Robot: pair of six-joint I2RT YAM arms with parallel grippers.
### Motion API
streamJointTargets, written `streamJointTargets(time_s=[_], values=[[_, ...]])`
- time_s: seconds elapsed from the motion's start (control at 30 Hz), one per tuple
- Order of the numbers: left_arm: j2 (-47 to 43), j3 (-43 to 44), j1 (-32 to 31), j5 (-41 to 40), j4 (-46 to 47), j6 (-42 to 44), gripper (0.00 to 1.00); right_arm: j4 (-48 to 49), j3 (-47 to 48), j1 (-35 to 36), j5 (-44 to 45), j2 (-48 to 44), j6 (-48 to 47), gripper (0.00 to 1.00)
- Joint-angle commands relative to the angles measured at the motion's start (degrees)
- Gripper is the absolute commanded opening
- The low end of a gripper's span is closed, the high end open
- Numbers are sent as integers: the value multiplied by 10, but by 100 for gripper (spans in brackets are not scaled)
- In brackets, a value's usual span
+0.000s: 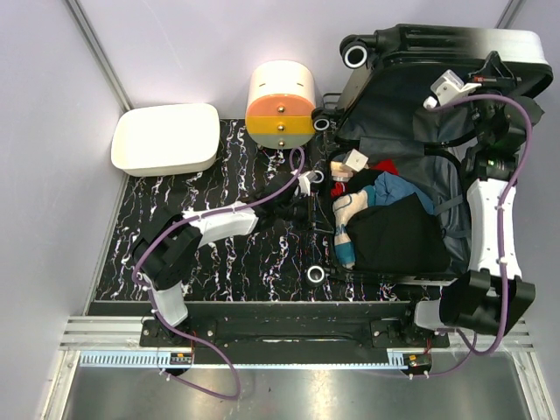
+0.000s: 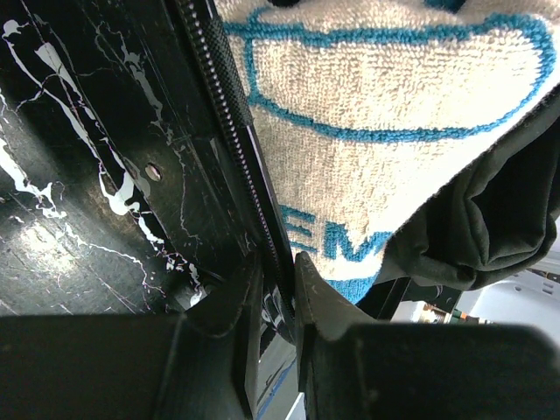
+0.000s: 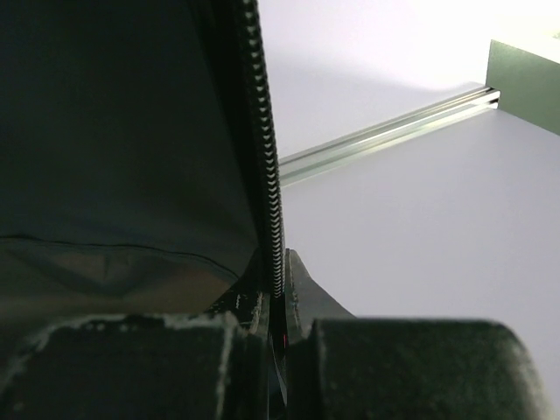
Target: Open, take out, and arrange the luggage
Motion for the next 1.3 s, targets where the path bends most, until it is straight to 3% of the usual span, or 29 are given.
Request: streamJointTargets(time_s=[0.0, 0.2, 0.33, 0.37, 0.4, 0.67, 0.7, 0.73, 0.83, 0.87, 0.97, 1.07, 1.2, 1.27], values=[[19, 9, -12, -40, 72, 11, 0, 93, 67, -13, 17, 48, 38, 0], [44, 63, -7, -53, 38, 48, 0, 131, 148, -13, 19, 142, 35, 0], [65, 101, -1, -41, 25, 76, 0, 134, 181, -13, 22, 168, 42, 18], [69, 119, -1, -36, 16, 94, 0, 136, 185, -13, 19, 173, 37, 13], [73, 126, -1, -34, 14, 99, 0, 139, 188, -13, 18, 176, 36, 0], [131, 209, -8, -20, -8, 120, 0, 129, 255, -15, 47, 224, 14, 2], [132, 208, -6, -22, -8, 117, 0, 126, 259, -15, 47, 227, 14, 8], [130, 205, -6, -24, -2, 116, 0, 122, 259, -15, 47, 228, 13, 30], [120, 192, 1, -24, 3, 115, 5, 127, 246, -14, 43, 227, 13, 70], [117, 189, 5, -23, 3, 114, 12, 126, 236, -13, 43, 221, 13, 75], [103, 182, 16, -28, -2, 123, 32, 121, 210, -13, 45, 200, 25, 88], [81, 178, 23, -38, -10, 143, 39, 121, 172, -13, 38, 173, 30, 90], [51, 176, 37, -57, -17, 164, 66, 95, 126, -13, 26, 132, 55, 95], [35, 186, 42, -59, -29, 179, 75, 80, 100, -13, 22, 112, 58, 96]])
